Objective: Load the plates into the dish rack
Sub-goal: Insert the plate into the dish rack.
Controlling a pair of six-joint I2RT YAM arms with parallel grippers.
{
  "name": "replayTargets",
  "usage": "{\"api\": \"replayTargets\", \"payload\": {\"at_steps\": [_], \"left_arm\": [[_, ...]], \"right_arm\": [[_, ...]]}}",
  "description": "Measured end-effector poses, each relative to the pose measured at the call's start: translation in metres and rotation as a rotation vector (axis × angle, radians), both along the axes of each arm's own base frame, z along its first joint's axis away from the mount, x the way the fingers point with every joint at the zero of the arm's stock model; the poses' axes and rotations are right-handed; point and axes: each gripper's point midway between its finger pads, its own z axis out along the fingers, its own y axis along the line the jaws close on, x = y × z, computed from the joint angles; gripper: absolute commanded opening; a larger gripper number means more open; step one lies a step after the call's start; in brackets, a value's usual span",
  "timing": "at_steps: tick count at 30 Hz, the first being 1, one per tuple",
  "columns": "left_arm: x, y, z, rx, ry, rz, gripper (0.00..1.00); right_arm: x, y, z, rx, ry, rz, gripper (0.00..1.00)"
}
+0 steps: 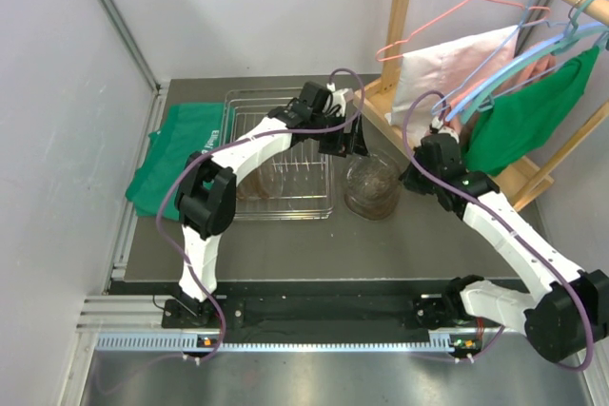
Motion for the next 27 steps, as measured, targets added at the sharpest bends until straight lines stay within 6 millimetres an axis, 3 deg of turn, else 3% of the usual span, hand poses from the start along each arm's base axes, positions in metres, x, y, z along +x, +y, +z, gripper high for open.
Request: {"api": "replayTargets", "payload": {"at_steps": [10,18,25,27], "left_arm": [[-0.019,-0.006,0.005,-0.048,0.045,-0.106,0.83],[-0.025,-0.006,-0.005,-0.045,0.074,-0.156,0.79],[-0.033,-0.003,-0.006,-0.036,0.09,-0.189,0.68],[-0.033,-0.003,-0.006,-0.035,0.091,-0.189,0.6]], "right_arm": [[0.004,0.001,-0.007,0.015,0.002,-0.012,0.0],[0.007,-0.002,-0.012,0.01,0.013,-0.024,0.0],[0.008,-0.005,-0.012,0.009,0.014,-0.032,0.0],[0.008,-0.005,-0.013,0.007,0.018,-0.033,0.0]]}}
